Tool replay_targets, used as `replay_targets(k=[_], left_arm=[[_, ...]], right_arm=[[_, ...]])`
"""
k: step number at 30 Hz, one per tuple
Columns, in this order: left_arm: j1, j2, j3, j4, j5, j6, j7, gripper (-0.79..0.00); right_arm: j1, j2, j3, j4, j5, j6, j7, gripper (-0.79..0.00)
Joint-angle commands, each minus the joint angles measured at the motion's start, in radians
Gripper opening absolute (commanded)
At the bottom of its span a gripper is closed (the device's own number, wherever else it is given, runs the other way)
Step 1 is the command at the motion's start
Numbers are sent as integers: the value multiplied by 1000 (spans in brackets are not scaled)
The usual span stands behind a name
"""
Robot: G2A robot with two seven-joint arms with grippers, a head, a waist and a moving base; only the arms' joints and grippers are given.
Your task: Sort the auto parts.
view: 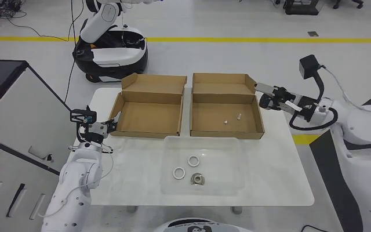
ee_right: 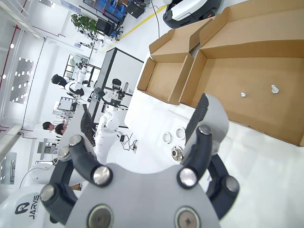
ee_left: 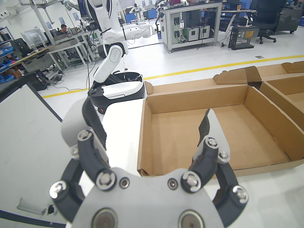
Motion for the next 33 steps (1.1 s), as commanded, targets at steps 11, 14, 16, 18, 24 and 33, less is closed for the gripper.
replay_targets(k=[11, 14, 16, 18, 24, 33], left_arm=[[0, 0, 0, 0, 0, 0, 0, 0], [0, 0, 0, 0, 0, 0, 0, 0], [0, 0, 0, 0, 0, 0, 0, 0], [0, 0, 0, 0, 0, 0, 0, 0], [-2, 3, 4, 4, 58, -6, -24, 0], [-59, 5, 28, -103, 133, -69, -210, 0]], right_arm=[[0, 0, 0, 0, 0, 0, 0, 0], [0, 0, 0, 0, 0, 0, 0, 0], [0, 0, 0, 0, 0, 0, 0, 0], [0, 0, 0, 0, 0, 0, 0, 0], [0, 0, 0, 0, 0, 0, 0, 0], [0, 0, 0, 0, 0, 0, 0, 0]])
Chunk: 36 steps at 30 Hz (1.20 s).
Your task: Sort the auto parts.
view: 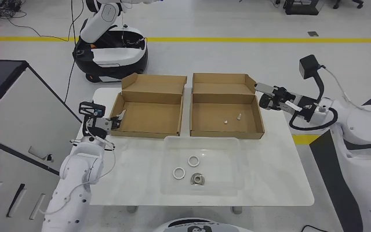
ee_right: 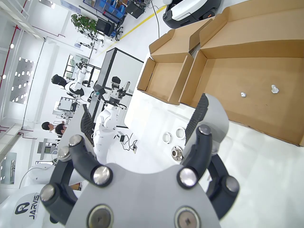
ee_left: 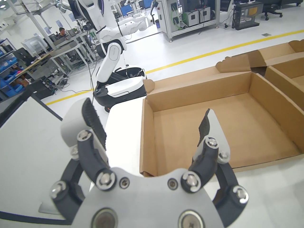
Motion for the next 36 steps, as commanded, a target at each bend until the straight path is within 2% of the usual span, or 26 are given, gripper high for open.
replay_targets(k=[1, 16, 27, 33, 36], left_arm=[[-17, 2, 7, -33, 25, -34, -39, 0], [-177, 4, 137, -141, 156, -252, -226, 0], [-210, 6, 241, -227, 201, -411, -325, 0], [-211, 10, 280, -299, 192, -535, -419, 0], [-203, 10, 295, -332, 159, -558, -477, 0]], right_arm=[[0, 0, 0, 0, 0, 0, 0, 0], [0, 0, 0, 0, 0, 0, 0, 0], [0, 0, 0, 0, 0, 0, 0, 0], [0, 0, 0, 0, 0, 0, 0, 0], [0, 0, 0, 0, 0, 0, 0, 0]])
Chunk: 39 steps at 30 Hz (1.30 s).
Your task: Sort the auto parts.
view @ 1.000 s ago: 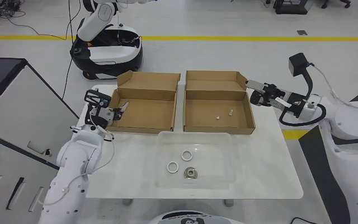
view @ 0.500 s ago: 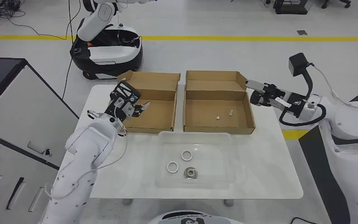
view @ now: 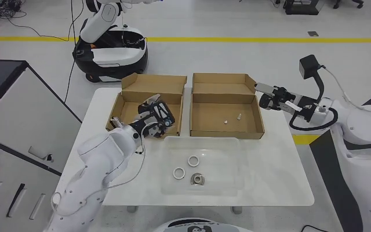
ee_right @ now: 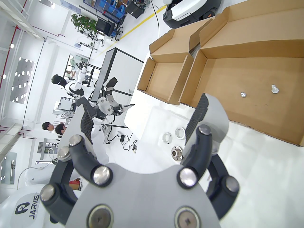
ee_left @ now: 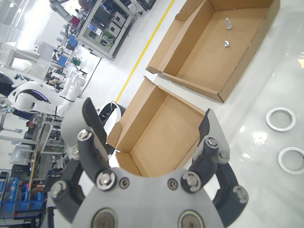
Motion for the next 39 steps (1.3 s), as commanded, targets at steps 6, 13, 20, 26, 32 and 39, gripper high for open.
replay_targets(k=[6, 13, 20, 26, 32, 39], left_arm=[[2, -1, 13, -31, -39, -6, -49, 0], [2, -1, 13, -31, -39, -6, -49, 0], [-16, 0, 24, -32, -40, -44, -96, 0], [-140, -13, 104, -27, -263, -80, -360, 0], [-346, -10, 257, 18, -489, 34, -610, 0], [-652, 45, 535, 113, -678, 163, -740, 0]], right_arm=[[0, 0, 0, 0, 0, 0, 0, 0], [0, 0, 0, 0, 0, 0, 0, 0], [0, 0, 0, 0, 0, 0, 0, 0], [0, 0, 0, 0, 0, 0, 0, 0], [0, 0, 0, 0, 0, 0, 0, 0], [0, 0, 0, 0, 0, 0, 0, 0]])
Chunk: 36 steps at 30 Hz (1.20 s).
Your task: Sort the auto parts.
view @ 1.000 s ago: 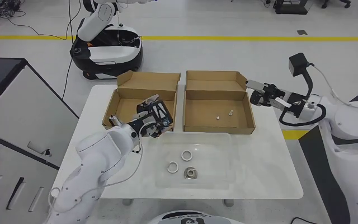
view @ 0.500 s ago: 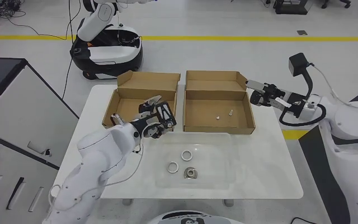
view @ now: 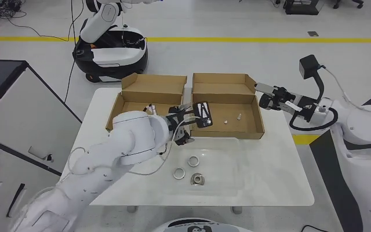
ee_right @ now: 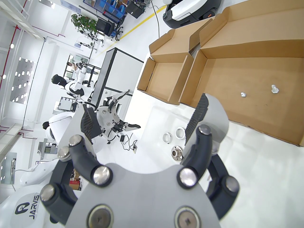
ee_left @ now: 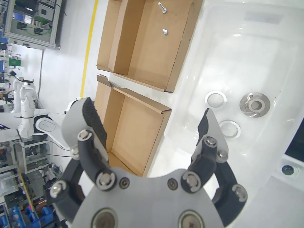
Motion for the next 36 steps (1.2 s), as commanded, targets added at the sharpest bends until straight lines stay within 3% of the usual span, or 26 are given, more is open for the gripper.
replay_targets(k=[1, 8, 14, 24, 36], left_arm=[[-114, 18, 85, 20, -100, 46, -45, 0], [-386, 64, 311, 67, -389, 131, -130, 0], [-518, 85, 451, 94, -519, 147, -145, 0], [-553, 82, 597, 153, -572, 116, -114, 0], [-546, 72, 597, 145, -564, 135, -111, 0]], right_arm=[[0, 0, 0, 0, 0, 0, 0, 0], [0, 0, 0, 0, 0, 0, 0, 0], [0, 0, 0, 0, 0, 0, 0, 0], [0, 0, 0, 0, 0, 0, 0, 0], [0, 0, 0, 0, 0, 0, 0, 0]])
